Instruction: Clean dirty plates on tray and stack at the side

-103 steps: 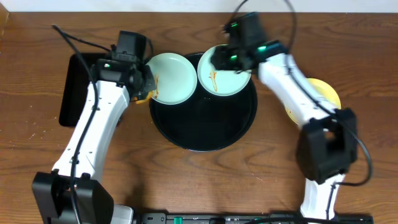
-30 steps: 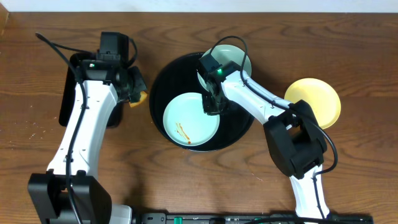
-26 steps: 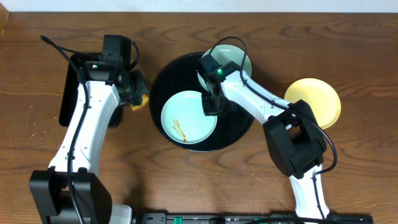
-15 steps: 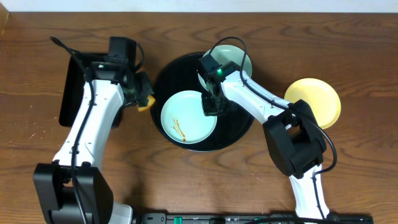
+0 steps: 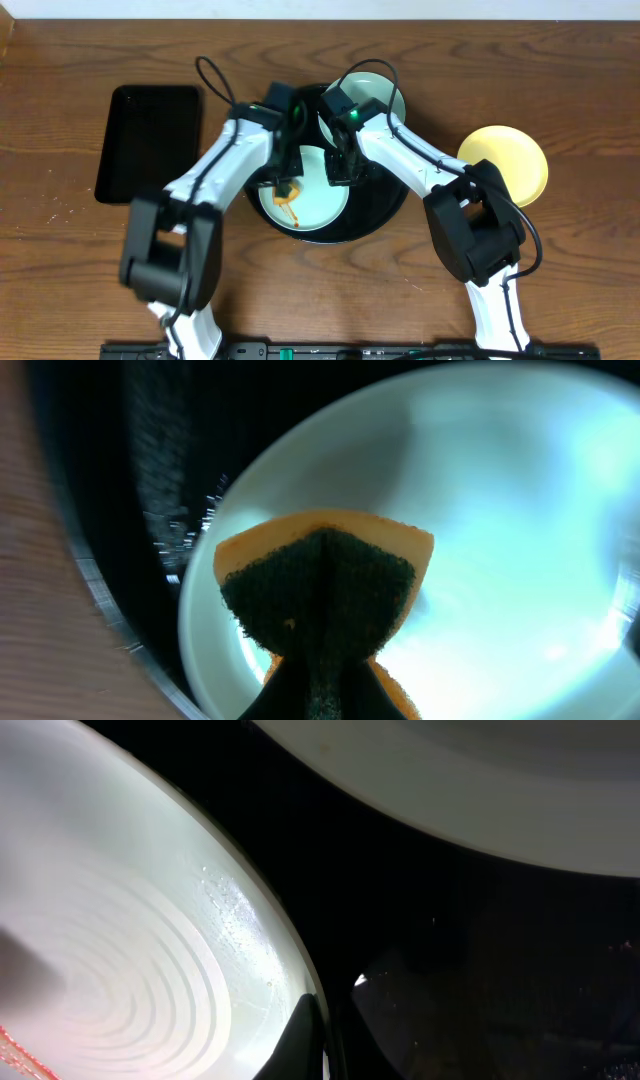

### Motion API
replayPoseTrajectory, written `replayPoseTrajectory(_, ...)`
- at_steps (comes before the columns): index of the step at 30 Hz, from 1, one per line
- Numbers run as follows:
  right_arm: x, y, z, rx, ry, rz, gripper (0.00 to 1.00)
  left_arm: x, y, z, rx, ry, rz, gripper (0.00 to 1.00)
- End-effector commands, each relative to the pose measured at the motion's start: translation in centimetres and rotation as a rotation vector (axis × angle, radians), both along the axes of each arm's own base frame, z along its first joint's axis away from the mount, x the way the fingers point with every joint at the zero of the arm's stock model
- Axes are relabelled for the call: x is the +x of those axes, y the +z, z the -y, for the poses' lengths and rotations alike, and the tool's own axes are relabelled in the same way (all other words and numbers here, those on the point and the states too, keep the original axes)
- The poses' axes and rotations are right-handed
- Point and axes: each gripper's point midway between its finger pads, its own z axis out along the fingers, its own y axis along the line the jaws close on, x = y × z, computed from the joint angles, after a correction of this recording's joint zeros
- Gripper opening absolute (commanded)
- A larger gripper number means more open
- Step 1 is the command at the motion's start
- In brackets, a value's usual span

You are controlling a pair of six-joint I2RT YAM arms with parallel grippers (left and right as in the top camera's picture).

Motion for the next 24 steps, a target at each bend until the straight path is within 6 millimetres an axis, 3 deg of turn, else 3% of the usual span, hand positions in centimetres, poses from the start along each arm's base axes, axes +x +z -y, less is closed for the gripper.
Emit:
replayPoseTrajectory(1, -0.3, -2.5, 0.7, -0.038, 0.006, -0.034, 0.01, -0.5, -2.2, -0.4, 0.054, 0.134, -0.043, 0.07)
replayPoseTrajectory(6, 0.0, -2.5, 0.9, -0.035, 0.008, -0.03, 0.01, -1.6, -4.3, 0.4, 0.082, 0.246, -0.102, 0.07)
replayPoseTrajectory(12, 0.3, -2.5, 1.1, -0.032, -0.001, -0.026, 0.01, -6.1, -5.2, 1.1, 0.151, 0.488, -0.228, 0.07)
replayPoseTrajectory(16, 0.5, -2.5, 1.4, -0.032, -0.009, -0.027, 0.01, -6.7, -5.9, 1.2, 0.165, 0.528, -0.222, 0.07)
replayPoseTrajectory(19, 0.5, -2.5, 1.5, -0.031, -0.009, -0.031, 0.01, -6.0, -6.2, 0.9, 0.172, 0.504, -0.181, 0.07)
replayPoseTrajectory(24, 0.4, -2.4, 1.3, -0.016, -0.01, -0.037, 0.01, -1.6, -5.5, -2.6, 0.345, 0.446, 0.085, 0.07)
